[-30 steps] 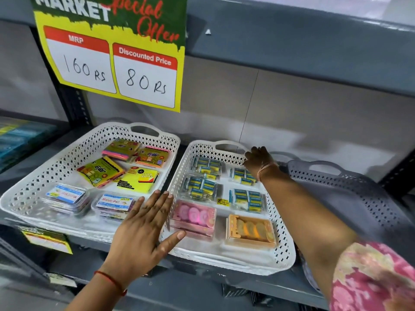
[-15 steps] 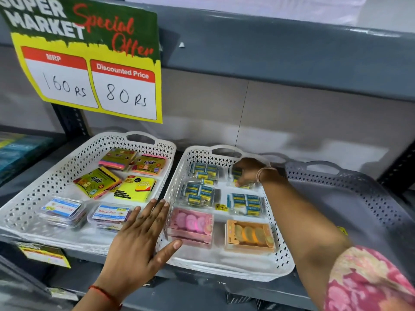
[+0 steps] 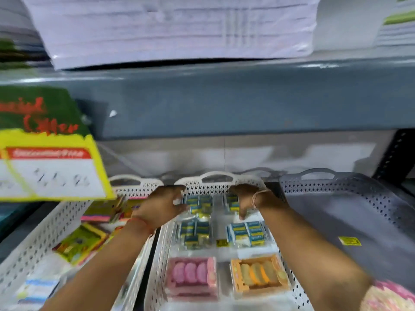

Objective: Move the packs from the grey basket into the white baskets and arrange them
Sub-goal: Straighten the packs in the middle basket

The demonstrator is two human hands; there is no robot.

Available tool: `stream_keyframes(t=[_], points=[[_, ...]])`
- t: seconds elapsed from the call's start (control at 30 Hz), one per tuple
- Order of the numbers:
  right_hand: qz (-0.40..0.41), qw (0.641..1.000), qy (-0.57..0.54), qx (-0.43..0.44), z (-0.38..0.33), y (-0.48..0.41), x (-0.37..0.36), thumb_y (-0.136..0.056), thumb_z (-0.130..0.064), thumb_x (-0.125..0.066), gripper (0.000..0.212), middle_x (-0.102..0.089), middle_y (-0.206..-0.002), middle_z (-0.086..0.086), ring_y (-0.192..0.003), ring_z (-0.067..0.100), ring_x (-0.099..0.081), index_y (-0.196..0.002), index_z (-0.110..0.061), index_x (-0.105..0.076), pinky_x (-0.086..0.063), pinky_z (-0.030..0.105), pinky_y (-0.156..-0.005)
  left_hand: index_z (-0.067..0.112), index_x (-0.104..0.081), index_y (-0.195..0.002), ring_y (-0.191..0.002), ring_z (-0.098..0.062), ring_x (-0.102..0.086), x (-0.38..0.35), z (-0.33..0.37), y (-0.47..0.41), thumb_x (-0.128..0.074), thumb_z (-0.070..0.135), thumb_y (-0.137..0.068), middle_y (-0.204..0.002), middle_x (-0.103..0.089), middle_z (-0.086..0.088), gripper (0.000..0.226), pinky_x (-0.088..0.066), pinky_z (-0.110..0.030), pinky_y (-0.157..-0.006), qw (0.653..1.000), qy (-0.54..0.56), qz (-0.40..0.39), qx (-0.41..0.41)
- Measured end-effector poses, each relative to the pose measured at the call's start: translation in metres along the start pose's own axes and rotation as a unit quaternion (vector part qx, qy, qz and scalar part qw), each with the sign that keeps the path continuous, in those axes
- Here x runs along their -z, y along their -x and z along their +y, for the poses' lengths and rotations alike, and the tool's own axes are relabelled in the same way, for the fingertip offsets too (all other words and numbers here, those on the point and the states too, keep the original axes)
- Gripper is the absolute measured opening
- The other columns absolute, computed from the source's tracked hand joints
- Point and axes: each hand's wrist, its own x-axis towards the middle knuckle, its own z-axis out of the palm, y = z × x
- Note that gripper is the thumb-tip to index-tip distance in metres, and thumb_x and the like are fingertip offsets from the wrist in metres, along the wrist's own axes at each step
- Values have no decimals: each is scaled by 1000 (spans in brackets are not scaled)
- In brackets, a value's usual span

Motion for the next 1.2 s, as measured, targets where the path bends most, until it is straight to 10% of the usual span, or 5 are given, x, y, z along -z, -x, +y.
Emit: stream_keyframes(t=[0.17,0.37,0.7,0.83,1.2], points=[[13,1000,4,12,1,-3,-3,-62,-21,-84,83,-49,-140,13,-125,30,-50,-134,-12,-44,-44,34,-103,14,-32,-141,-133,-23,-34,-35,4,-73,-74,25,-75,-147,-35,-8,79,-28,-26,-107,985,-80,-156,-3],[24,999,0,24,1,2,2,-63,-20,-83,66,-57,-131,12,-118,29,-55,-122,-10,-53,-45,32,-95,13,-42,-132,-123,-27,-46,-59,-13,-99,-85,26,-59,-137,-48,-10,86,-40,-26,-101,970,-106,-219,20],[22,998,-29,53,-5,35,29,-67,-27,-81,91,-36,-148,12,-136,28,-36,-142,-8,-33,-30,34,-115,12,-31,-140,-133,-24,-35,-43,-6,-86,-84,20,-60,-147,-36,-9,96,-25,-27,-110,986,-37,-159,-38],[-44,995,-15,86,-10,84,23,-69,-32,-79,90,-37,-147,12,-133,28,-38,-141,-8,-32,-32,30,-111,13,-40,-133,-113,-14,-45,-29,7,-35,-81,28,-65,-134,-46,-5,81,-33,-13,-90,980,-34,-170,-98],[-12,998,25,57,-22,93,-18,-69,-21,-79,78,-49,-136,12,-121,28,-50,-136,-10,-40,-45,29,-94,12,-30,-140,-126,-23,-40,-53,11,-14,-78,30,-68,-140,-42,-10,89,-30,-25,-104,957,-152,-229,-86]])
